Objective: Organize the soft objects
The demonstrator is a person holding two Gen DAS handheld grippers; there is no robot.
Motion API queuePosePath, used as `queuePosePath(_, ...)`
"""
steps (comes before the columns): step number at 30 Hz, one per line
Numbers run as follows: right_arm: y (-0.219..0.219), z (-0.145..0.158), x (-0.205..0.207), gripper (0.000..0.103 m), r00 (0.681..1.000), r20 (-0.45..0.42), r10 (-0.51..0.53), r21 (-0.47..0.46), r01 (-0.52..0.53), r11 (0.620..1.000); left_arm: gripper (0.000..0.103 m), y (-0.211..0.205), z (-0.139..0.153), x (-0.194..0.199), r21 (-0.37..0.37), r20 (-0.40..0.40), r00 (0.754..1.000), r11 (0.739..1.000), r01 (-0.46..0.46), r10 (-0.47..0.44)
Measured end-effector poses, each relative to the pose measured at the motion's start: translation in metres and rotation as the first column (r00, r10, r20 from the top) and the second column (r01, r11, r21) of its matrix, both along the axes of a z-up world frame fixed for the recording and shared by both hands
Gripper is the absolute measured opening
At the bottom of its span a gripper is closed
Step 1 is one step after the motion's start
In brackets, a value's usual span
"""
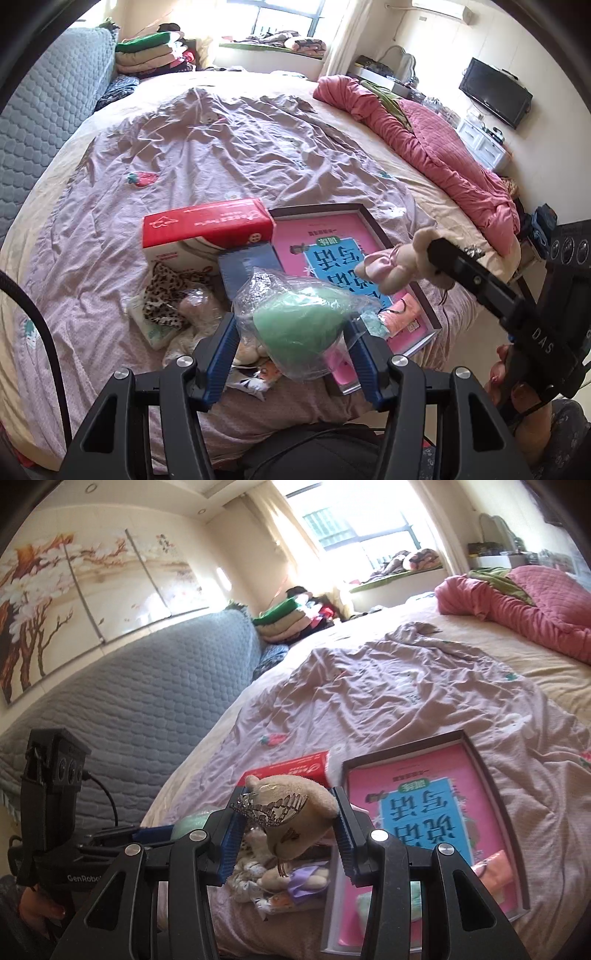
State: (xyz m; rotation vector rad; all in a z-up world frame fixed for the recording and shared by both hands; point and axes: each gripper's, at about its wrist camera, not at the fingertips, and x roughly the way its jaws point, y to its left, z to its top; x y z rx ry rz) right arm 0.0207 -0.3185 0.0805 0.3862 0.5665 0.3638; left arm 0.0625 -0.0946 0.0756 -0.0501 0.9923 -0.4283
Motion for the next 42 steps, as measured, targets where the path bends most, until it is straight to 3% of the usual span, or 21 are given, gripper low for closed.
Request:
queuePosePath(18, -0.067, -0.012, -0.010, 0.046, 0.989, -0.017, -0.148, 0.041, 0.149, 0.988, 0.058, -0.056, -0.019, 0.003, 0.032, -0.026, 0.997, 0.997, 0.070, -0.069)
queuePosePath(42, -0.093, -0.069, 0.015, 0.046, 0.972, -0.121, -0.202, 0.009, 0.204, 0.979, 0.058, -0.110, -0.080, 0.034, 0.093, -0.124, 0.983, 0.985, 0.147, -0.135)
